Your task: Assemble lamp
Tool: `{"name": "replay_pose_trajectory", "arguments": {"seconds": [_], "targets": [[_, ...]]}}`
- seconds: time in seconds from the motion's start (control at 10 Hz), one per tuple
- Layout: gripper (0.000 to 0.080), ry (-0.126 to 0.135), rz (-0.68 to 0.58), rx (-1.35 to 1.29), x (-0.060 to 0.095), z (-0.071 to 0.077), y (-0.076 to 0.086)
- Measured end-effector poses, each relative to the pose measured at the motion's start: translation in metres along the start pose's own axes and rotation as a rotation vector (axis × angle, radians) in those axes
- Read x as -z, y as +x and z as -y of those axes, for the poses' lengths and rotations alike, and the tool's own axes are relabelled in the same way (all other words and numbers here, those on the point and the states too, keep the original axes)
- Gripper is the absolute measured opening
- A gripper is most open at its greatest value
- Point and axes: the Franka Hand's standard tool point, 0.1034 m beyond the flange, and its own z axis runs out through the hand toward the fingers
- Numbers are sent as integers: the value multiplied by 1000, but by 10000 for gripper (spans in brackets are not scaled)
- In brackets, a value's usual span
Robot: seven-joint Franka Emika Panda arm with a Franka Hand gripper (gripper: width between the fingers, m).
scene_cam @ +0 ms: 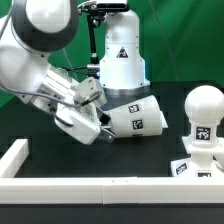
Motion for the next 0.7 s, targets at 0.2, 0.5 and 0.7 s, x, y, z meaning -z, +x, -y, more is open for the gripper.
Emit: {"name": "replay_pose_trajectory", "arguments": {"seconds": [0.2,0.5,0.7], "targets": [[699,-12,-1,-13,-12,4,-6],[504,-6,-7,-17,-9,4,-3],[320,-5,-8,-17,-9,4,-3]]}}
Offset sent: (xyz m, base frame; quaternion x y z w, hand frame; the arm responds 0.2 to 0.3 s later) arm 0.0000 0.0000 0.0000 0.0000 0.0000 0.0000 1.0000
